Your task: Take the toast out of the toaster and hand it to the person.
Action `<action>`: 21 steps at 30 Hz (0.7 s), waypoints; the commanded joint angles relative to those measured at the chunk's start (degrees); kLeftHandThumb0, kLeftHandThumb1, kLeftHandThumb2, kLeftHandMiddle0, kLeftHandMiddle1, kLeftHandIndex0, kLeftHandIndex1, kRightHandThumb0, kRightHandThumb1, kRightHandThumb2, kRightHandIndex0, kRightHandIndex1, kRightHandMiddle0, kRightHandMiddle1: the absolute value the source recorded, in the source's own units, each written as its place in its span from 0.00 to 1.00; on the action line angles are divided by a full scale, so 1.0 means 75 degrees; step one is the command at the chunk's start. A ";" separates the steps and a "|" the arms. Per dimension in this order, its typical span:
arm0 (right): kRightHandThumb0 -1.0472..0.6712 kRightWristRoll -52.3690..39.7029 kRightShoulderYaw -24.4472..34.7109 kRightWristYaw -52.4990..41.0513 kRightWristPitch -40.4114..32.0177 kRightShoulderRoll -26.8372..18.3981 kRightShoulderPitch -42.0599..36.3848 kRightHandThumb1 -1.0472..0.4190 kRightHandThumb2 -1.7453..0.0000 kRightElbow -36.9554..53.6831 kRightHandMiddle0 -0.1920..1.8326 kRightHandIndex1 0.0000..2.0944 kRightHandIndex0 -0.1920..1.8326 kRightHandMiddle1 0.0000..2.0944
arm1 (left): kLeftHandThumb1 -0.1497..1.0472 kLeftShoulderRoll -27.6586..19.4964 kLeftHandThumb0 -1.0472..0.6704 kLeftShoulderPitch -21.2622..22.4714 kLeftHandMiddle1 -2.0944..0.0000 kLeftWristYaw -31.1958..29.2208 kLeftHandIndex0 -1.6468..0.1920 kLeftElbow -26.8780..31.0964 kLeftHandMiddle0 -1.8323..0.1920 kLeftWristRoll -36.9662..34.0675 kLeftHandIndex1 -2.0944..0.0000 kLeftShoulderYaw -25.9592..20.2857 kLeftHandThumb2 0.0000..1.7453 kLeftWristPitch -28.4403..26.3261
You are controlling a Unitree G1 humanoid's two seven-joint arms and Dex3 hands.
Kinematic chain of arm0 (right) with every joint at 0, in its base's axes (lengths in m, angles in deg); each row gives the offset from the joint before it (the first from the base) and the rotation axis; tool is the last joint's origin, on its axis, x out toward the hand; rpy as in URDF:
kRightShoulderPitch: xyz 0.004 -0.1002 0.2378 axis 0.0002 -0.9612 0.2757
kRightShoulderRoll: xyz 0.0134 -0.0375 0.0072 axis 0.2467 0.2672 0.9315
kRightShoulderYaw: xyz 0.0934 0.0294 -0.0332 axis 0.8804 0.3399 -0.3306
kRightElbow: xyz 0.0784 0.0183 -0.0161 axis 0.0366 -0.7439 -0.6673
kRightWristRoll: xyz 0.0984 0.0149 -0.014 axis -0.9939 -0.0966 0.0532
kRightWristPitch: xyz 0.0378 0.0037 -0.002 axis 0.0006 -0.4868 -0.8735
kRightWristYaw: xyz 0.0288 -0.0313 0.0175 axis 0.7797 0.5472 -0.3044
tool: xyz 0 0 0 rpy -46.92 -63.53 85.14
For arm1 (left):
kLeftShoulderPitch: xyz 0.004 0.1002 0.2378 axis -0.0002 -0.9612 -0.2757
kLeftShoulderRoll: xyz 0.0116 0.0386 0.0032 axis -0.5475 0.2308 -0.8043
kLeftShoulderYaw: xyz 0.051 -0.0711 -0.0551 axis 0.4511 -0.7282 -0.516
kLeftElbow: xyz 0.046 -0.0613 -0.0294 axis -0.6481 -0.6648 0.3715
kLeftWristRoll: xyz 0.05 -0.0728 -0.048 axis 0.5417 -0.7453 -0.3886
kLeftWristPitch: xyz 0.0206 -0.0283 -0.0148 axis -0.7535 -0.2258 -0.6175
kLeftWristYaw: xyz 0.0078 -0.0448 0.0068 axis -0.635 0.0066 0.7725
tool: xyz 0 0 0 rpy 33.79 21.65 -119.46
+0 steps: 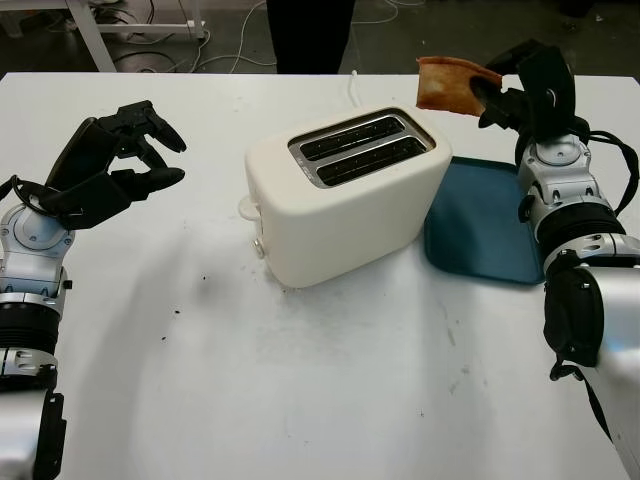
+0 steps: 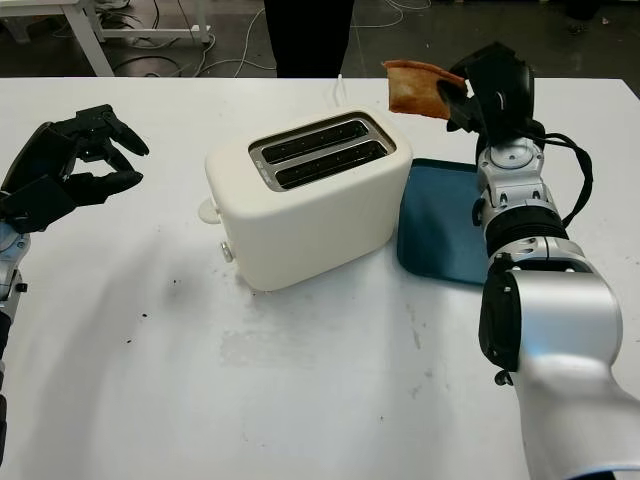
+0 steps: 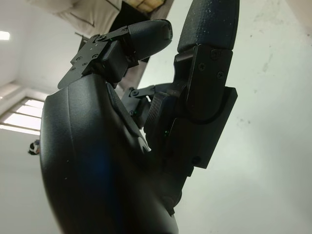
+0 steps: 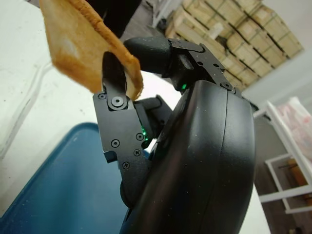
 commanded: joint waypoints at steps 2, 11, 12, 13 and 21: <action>0.50 -0.0147 0.0066 -0.0103 -0.0031 0.0014 -0.0037 0.09 0.84 0.0067 0.30 0.83 0.51 0.83 | 0.89 -0.0031 0.00 -0.0035 0.36 0.0037 0.65 0.0082 0.59 0.0004 0.35 -0.0008 0.13 -0.0057; 0.49 -0.0261 0.0173 -0.0108 0.0011 0.0065 -0.0038 0.09 0.86 0.0041 0.32 0.83 0.54 0.83 | 0.89 -0.0044 0.00 -0.0021 0.35 0.0026 0.66 0.0007 0.60 0.0001 0.35 -0.0010 0.14 0.0069; 0.49 -0.0258 0.0160 -0.0110 -0.0018 0.0055 -0.0024 0.09 0.85 0.0044 0.33 0.83 0.54 0.83 | 0.89 -0.0045 0.00 -0.0016 0.35 0.0024 0.66 -0.0010 0.59 0.0000 0.35 -0.0010 0.14 0.0082; 0.49 -0.0271 0.0163 -0.0107 -0.0054 0.0054 -0.0009 0.09 0.85 0.0050 0.32 0.83 0.54 0.83 | 0.89 -0.0041 0.00 -0.0009 0.35 0.0020 0.66 -0.0028 0.59 -0.0007 0.35 -0.0011 0.14 0.0094; 0.49 -0.0315 0.0148 -0.0207 -0.0104 0.0076 0.0025 0.09 0.84 0.0088 0.34 0.83 0.53 0.83 | 0.89 -0.0039 0.00 -0.0005 0.35 0.0002 0.66 -0.0028 0.60 -0.0019 0.35 -0.0010 0.14 0.0071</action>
